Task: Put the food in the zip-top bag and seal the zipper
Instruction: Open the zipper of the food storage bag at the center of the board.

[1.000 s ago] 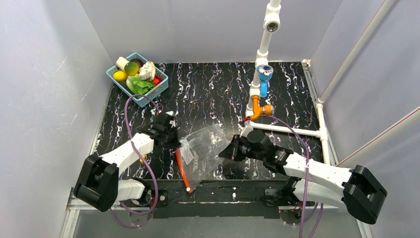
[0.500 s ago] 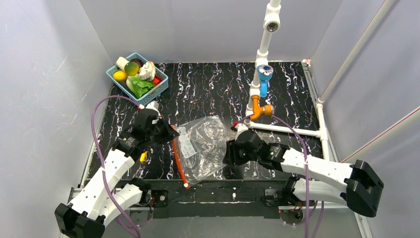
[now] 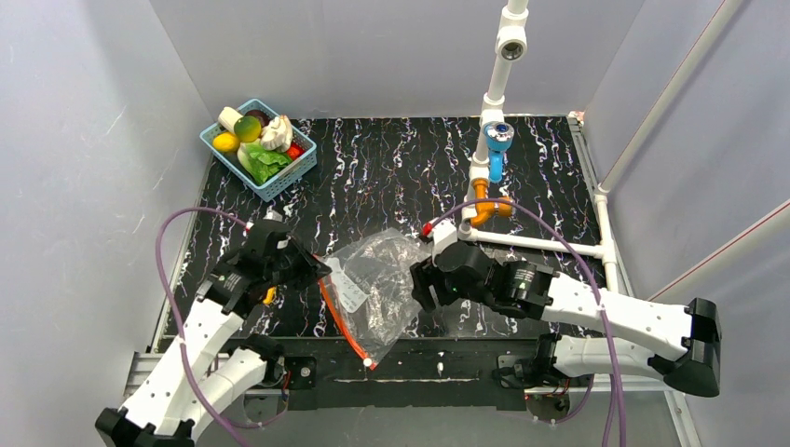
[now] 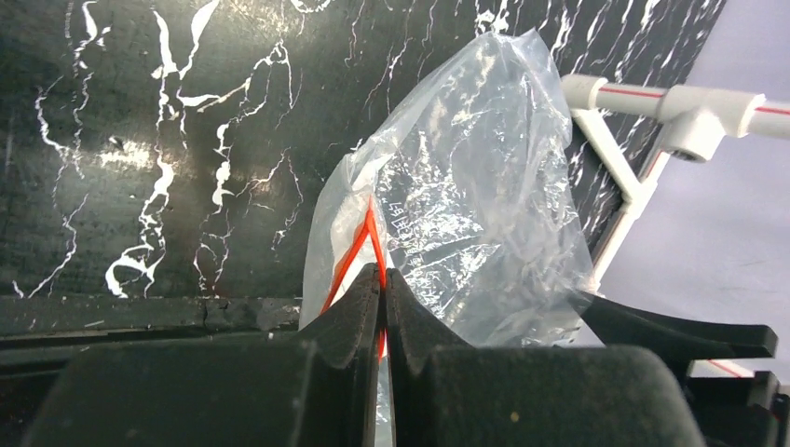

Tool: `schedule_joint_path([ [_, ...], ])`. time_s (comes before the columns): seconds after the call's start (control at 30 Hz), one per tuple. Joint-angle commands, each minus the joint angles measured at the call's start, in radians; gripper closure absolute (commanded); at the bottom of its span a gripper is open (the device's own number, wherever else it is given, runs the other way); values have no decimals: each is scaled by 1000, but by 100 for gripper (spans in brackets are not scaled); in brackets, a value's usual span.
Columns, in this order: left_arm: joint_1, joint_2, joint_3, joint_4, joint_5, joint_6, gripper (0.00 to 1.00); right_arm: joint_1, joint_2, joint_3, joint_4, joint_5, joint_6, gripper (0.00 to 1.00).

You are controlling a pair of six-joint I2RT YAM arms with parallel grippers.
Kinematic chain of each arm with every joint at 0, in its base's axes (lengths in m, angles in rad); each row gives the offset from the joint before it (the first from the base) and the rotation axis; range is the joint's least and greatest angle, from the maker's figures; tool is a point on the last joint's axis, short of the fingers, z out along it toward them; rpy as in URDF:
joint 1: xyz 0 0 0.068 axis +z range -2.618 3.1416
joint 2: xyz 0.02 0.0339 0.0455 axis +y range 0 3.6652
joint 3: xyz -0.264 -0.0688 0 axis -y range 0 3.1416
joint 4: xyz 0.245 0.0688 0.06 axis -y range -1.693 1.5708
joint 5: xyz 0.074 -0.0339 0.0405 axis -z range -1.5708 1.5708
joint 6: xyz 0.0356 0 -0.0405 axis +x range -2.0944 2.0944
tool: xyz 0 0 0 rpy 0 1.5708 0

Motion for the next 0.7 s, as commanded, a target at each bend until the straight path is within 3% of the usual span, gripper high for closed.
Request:
schedule_joint_path([
  [0.0,3,-91,58,-134,-101,-100,100,6,-9,92,-88,63,-59,21],
  [0.17,3,-168,14,-107,-126,-195,100,60,-20,105,-1,18,10,18],
  [0.3,3,-236,22,-93,-170,-234,100,61,-11,69,-44,51,68,17],
  [0.47,3,-199,119,-134,-196,-145,100,63,-83,-14,-71,75,115,17],
  [0.67,3,-188,145,-132,-239,-60,100,75,-94,27,-84,80,84,18],
])
